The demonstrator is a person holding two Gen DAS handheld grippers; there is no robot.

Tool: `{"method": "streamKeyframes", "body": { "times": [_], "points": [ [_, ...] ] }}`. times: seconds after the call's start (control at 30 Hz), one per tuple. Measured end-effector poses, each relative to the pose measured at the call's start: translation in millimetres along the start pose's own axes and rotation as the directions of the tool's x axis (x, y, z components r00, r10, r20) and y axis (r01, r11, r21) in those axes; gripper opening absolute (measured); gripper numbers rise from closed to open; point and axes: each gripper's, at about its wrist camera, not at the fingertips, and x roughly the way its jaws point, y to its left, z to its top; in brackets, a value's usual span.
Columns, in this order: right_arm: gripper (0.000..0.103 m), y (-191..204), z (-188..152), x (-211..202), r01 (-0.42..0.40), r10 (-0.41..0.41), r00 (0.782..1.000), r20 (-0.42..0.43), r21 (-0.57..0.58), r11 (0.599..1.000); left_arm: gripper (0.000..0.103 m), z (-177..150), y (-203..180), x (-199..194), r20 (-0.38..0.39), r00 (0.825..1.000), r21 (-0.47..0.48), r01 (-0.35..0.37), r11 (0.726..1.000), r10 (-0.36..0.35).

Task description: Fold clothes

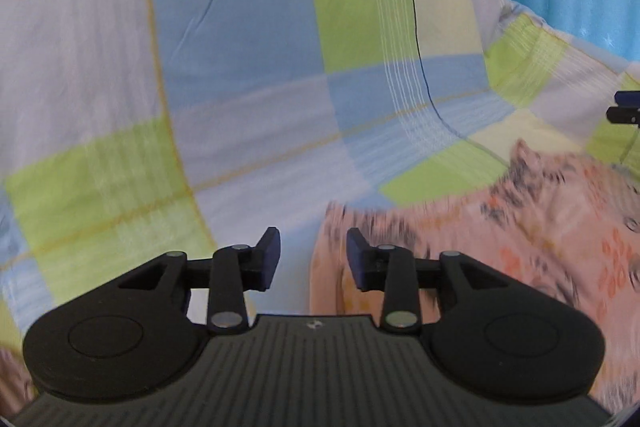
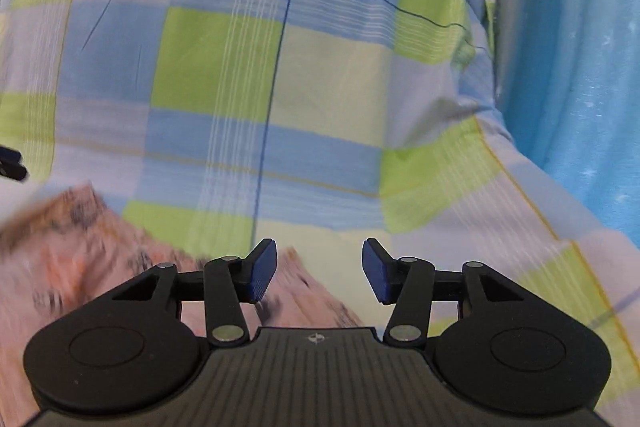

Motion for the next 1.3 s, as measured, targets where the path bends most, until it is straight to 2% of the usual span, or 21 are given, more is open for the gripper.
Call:
{"method": "streamKeyframes", "body": {
  "times": [0.17,0.23,0.3,0.37,0.4,0.47,0.53,0.63,0.73,0.83,0.9,1.0,1.1,1.13,1.17,1.2,1.3],
  "points": [
    [0.059,-32.1,-54.3,-59.8,0.045,-0.040,0.997,-0.065,0.083,0.996,0.044,-58.1,4.4,-75.3,-0.068,0.997,-0.080,0.042,0.996,-0.048],
    [0.062,-39.6,-76.1,-77.8,0.046,-0.035,0.995,-0.091,0.117,0.992,0.059,-70.7,-2.8,-102.5,-0.079,0.993,-0.106,0.076,0.991,-0.085],
    [0.062,-42.5,-96.1,-89.1,0.050,-0.033,0.992,-0.123,0.137,0.989,0.070,-82.6,-10.0,-113.6,-0.101,0.991,-0.104,0.080,0.991,-0.091],
    [0.062,-43.6,-114.0,-93.3,0.049,-0.022,0.988,-0.151,0.176,0.983,0.070,-93.9,-19.6,-120.1,-0.132,0.987,-0.088,0.075,0.993,-0.087],
    [0.062,-43.9,-122.0,-93.9,0.047,-0.014,0.986,-0.164,0.198,0.979,0.069,-98.8,-23.4,-119.7,-0.150,0.985,-0.082,0.073,0.994,-0.085],
    [0.062,-43.8,-133.5,-92.8,0.045,-0.004,0.985,-0.175,0.232,0.972,0.057,-106.9,-29.4,-109.3,-0.193,0.978,-0.075,0.068,0.995,-0.081],
    [0.062,-44.5,-140.6,-90.5,0.043,0.004,0.984,-0.175,0.266,0.963,0.008,-114.3,-36.9,-101.5,-0.220,0.972,-0.052,0.075,0.996,-0.084],
    [0.062,-45.7,-145.2,-84.4,0.013,0.039,0.985,-0.166,0.299,0.954,0.000,-119.3,-45.3,-106.2,-0.200,0.977,0.029,0.074,0.997,-0.067],
    [0.062,-48.2,-146.9,-79.9,0.006,0.038,0.991,-0.131,0.318,0.948,0.000,-116.5,-28.9,-118.5,-0.178,0.984,0.046,0.002,0.999,0.006],
    [0.061,-55.1,-151.3,-72.8,0.000,0.046,0.994,-0.102,0.411,0.912,0.000,-111.9,-5.1,-125.1,-0.201,0.979,0.010,-0.039,0.999,0.040],
    [0.061,-54.5,-154.4,-67.4,-0.010,0.060,0.993,-0.099,0.440,0.898,0.000,-110.9,-4.3,-126.5,-0.221,0.973,0.048,-0.063,0.997,0.072],
    [0.060,-51.1,-155.9,-66.3,-0.023,0.069,0.994,-0.085,0.457,0.889,0.007,-105.5,-3.8,-131.2,-0.223,0.970,0.064,-0.085,0.994,0.097],
    [0.050,-44.7,-155.8,-66.7,-0.071,0.122,0.989,-0.081,0.460,0.885,0.007,-89.2,-13.1,-139.1,-0.168,0.979,0.089,-0.103,0.991,0.117],
    [0.035,-39.3,-153.9,-66.8,-0.089,0.140,0.986,-0.086,0.436,0.895,0.007,-83.1,-19.7,-140.0,-0.155,0.982,0.100,-0.091,0.991,0.106],
    [0.009,-33.8,-150.8,-66.6,-0.095,0.146,0.985,-0.096,0.408,0.908,0.007,-76.8,-28.2,-139.6,-0.143,0.986,0.112,-0.073,0.991,0.089],
    [0.002,-27.3,-146.2,-68.1,-0.080,0.127,0.987,-0.103,0.368,0.926,0.007,-70.9,-39.5,-137.4,-0.132,0.989,0.126,-0.049,0.991,0.066],
    [0.002,-5.2,-129.3,-76.7,-0.004,0.026,0.994,-0.102,0.215,0.977,0.007,-56.4,-72.3,-131.1,-0.105,0.994,0.159,0.015,0.987,0.002]
  ]
}}
